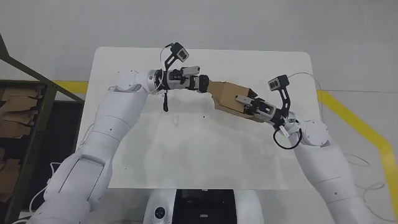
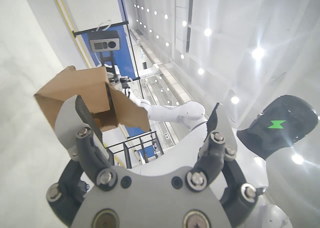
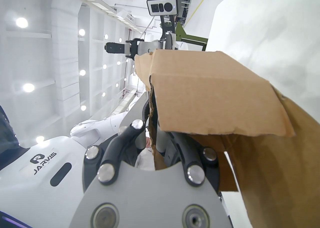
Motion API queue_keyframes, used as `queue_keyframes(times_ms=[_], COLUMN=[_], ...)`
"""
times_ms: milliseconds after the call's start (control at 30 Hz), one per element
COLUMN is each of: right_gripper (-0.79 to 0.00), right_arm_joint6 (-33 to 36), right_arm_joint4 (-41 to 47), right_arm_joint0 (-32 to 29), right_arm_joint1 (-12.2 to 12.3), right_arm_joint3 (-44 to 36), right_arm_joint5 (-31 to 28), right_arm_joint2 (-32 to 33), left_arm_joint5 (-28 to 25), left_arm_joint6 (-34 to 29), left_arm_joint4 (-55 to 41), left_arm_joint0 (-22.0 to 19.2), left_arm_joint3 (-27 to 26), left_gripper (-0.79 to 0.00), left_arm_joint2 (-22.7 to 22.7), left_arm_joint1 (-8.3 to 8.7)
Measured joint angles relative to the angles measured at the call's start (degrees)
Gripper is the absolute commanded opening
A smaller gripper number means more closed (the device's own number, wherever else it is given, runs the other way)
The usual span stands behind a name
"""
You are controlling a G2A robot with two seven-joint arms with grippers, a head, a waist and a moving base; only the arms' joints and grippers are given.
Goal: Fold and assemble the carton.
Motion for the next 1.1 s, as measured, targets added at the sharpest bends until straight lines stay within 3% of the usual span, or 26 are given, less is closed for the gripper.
queue_keyframes(times_ms=[533,1100], right_gripper=[-0.785,-0.785], right_arm_joint6=[-1.51,-0.39], right_arm_joint4=[-1.76,0.32], right_arm_joint0=[-0.71,-1.56], right_arm_joint1=[0.12,0.30], right_arm_joint3=[-2.81,-5.60], right_arm_joint5=[3.11,2.09], right_arm_joint2=[0.15,1.45], left_arm_joint5=[-1.95,-2.54], left_arm_joint6=[1.97,2.57], left_arm_joint4=[13.16,12.33], left_arm_joint0=[-1.47,-2.42], left_arm_joint3=[-2.78,-0.27], left_gripper=[0.000,0.000], left_arm_joint2=[4.09,6.59], left_arm_joint1=[0.82,0.51])
